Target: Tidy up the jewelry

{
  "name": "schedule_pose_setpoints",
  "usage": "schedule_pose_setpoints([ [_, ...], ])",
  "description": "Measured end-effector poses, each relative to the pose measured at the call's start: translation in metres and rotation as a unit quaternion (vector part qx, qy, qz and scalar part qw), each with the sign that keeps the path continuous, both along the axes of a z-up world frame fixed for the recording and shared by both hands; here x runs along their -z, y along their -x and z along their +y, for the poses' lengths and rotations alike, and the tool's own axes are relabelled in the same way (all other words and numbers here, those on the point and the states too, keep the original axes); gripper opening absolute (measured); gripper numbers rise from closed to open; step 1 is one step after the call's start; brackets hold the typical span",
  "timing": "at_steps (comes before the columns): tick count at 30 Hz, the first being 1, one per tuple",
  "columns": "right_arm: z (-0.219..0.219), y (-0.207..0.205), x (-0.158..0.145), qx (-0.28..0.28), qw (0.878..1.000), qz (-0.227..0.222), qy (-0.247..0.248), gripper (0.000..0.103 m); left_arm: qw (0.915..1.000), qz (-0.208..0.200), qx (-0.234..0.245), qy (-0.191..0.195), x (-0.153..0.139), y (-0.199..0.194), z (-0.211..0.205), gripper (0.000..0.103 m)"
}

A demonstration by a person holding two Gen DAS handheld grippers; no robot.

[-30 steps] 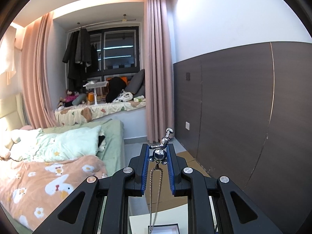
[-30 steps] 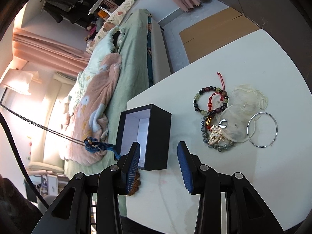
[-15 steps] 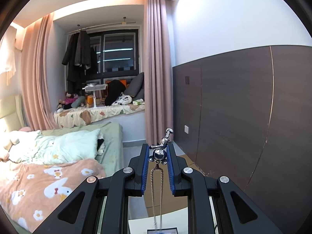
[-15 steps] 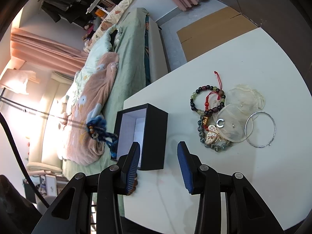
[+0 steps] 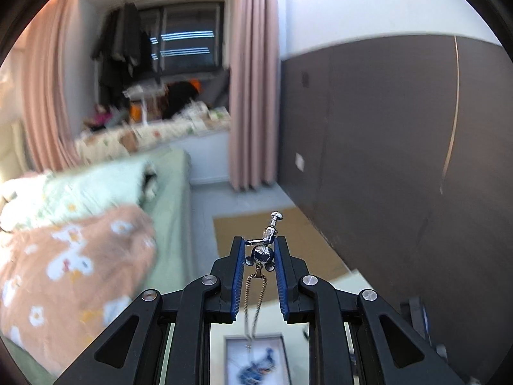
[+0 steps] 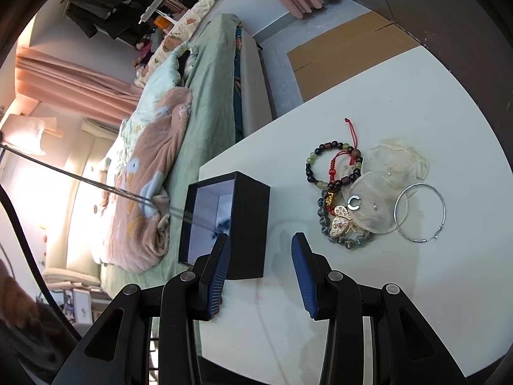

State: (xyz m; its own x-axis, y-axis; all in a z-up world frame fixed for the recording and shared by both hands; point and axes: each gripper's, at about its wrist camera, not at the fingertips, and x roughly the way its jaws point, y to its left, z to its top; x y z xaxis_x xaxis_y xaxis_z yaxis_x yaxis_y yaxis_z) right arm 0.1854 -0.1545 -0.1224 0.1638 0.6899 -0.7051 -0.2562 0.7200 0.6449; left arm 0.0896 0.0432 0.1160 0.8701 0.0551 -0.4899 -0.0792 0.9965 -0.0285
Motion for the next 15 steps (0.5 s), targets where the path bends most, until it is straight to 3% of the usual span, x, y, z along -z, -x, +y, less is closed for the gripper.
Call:
schedule_pose_setpoints([
  [2, 0.0, 0.0, 0.0, -0.001, 1.0, 0.0, 0.001, 0.041, 0.9989, 0.041, 0.024, 0.008, 0.019, -0.008, -0.002, 0.022],
  [3, 0.001, 0.0, 0.0, -0.002, 1.0, 0.0, 0.001, 0.041, 0.998, 0.056, 0.028, 0.011, 0.028, -0.01, -0.001, 0.031],
  [4, 0.001, 0.0, 0.0, -0.003, 1.0, 0.001, 0.002, 0.041, 0.9975, 0.063, 0.029, 0.015, 0.035, -0.008, 0.0, 0.051],
  [5, 0.002, 0.0, 0.0, -0.004, 1.0, 0.001, 0.002, 0.041, 0.997, 0.069, 0.028, 0.022, 0.043, -0.005, 0.004, 0.061],
  [6, 0.002, 0.0, 0.0, -0.005, 1.0, 0.001, 0.002, 0.041, 0.9969, 0.07, 0.025, 0.027, 0.048, -0.002, 0.007, 0.079],
  [7, 0.003, 0.0, 0.0, -0.006, 1.0, 0.001, 0.002, 0.041, 0.997, 0.067, 0.017, 0.035, 0.054, 0.005, 0.014, 0.087],
  [15, 0.005, 0.0, 0.001, -0.007, 1.0, 0.001, 0.009, 0.041, 0.9885, 0.128, -0.033, 0.074, 0.118, 0.037, 0.047, 0.087],
])
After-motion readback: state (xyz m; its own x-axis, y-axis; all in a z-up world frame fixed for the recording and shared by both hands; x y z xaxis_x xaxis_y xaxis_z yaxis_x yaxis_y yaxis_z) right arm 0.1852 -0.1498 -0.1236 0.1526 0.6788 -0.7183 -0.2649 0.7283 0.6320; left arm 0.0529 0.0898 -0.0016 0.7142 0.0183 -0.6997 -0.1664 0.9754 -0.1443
